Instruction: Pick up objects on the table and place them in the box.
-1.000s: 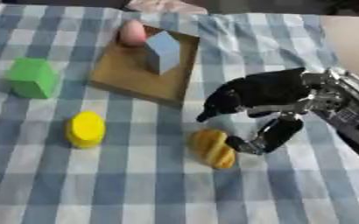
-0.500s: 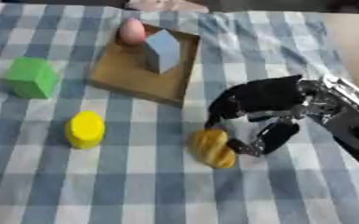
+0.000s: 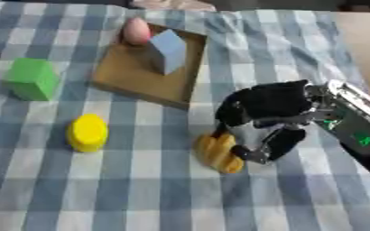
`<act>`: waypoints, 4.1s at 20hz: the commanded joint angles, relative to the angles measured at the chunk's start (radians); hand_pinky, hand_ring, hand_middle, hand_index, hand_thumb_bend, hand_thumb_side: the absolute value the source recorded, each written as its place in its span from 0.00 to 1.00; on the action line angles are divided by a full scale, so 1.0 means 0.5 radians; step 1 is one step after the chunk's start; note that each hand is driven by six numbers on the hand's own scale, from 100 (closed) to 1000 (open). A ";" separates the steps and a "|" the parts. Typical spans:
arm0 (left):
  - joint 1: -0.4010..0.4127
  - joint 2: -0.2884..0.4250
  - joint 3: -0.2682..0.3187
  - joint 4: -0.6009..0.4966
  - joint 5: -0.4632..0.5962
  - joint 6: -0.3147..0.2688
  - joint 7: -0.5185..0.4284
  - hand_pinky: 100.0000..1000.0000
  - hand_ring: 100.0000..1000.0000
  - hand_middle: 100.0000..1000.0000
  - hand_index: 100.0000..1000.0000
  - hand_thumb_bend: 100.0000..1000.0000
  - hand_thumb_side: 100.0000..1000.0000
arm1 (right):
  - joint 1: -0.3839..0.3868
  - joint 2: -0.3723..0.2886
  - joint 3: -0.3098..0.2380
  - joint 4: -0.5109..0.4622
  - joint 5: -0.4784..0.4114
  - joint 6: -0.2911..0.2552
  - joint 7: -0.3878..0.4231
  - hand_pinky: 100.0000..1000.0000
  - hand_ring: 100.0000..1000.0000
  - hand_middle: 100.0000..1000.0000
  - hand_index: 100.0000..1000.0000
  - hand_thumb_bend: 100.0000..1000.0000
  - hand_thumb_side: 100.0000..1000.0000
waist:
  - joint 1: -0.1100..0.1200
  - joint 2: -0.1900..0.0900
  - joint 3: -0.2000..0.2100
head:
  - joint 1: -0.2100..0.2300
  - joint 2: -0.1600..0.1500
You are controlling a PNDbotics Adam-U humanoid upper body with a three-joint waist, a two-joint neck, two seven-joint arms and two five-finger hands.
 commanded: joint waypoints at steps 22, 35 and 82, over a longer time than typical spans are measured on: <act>-0.039 0.007 0.000 -0.040 0.015 0.003 -0.034 0.73 0.83 0.68 0.83 0.00 0.60 | -0.035 0.023 0.001 0.050 0.094 -0.139 -0.321 0.73 0.48 0.16 0.48 0.00 0.14 | 0.005 -0.028 0.003 | -0.011 -0.039; -0.034 0.012 0.003 -0.040 0.014 0.005 -0.041 0.73 0.83 0.68 0.83 0.00 0.60 | -0.084 -0.170 -0.242 -0.406 -0.641 0.168 -0.251 0.74 0.42 0.10 0.50 0.00 0.11 | 0.000 -0.047 -0.015 | 0.001 -0.038; -0.136 0.022 -0.030 -0.040 0.041 0.014 -0.081 0.73 0.83 0.69 0.83 0.00 0.60 | -0.909 0.424 -0.499 1.280 0.024 -0.267 -0.109 0.88 0.83 0.65 0.91 0.00 0.30 | -0.091 0.019 0.132 | -0.133 -0.048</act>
